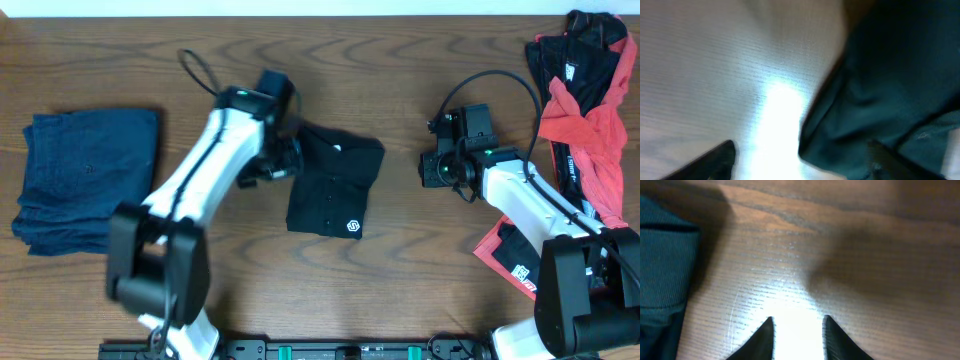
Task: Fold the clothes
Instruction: 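Grasp the folded black bundle with the left gripper and lift it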
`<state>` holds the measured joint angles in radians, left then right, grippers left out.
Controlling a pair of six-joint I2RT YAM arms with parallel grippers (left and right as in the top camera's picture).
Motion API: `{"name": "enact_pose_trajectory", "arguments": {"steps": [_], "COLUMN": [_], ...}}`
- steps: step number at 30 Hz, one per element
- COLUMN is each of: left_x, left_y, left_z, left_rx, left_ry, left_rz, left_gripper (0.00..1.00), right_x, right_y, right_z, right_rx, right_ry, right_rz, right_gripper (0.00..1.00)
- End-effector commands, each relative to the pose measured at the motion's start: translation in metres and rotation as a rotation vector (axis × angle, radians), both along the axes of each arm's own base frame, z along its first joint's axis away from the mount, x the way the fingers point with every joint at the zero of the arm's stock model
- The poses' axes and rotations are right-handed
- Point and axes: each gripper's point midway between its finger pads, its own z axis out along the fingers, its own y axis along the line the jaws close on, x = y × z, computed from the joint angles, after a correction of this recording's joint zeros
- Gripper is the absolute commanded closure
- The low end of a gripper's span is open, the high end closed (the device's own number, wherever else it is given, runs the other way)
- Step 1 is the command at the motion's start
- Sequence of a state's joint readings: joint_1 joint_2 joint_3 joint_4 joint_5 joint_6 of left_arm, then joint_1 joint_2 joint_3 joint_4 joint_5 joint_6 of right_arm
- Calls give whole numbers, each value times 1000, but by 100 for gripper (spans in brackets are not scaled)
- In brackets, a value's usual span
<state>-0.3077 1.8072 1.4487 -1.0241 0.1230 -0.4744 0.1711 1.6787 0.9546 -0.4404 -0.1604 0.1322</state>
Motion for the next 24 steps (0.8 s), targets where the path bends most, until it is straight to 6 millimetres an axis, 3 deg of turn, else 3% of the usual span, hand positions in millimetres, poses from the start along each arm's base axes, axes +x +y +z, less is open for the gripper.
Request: {"name": "enact_pose_trajectory", "arguments": {"steps": [1, 3, 6, 9, 14, 18, 24], "left_x": [18, 23, 25, 30, 38, 46, 43], "left_y": [1, -11, -15, -13, -33, -35, -52], "left_z": [13, 12, 5, -9, -20, -34, -52], "left_rx": [-33, -93, -99, -98, -250, -268, -373], "left_ry": [-95, -117, -114, -98, -110, -108, -80], "left_rz": [-80, -180, -245, -269, -369, -371, -433], "left_gripper": [11, 5, 3, 3, 3, 3, 3], "right_x": [5, 4, 4, 2, 1, 1, 2], "right_y": [0, 0, 0, 0, -1, -1, -2], "right_z": [12, 12, 11, 10, 10, 10, 10], "right_rx": [14, 10, 10, 9, 5, 4, 2], "right_ry": [-26, -24, -20, -14, -9, -9, -13], "right_rz": [-6, 0, 0, 0, -1, -2, -4], "right_gripper": [57, 55, 53, 50, 48, 48, 47]}}
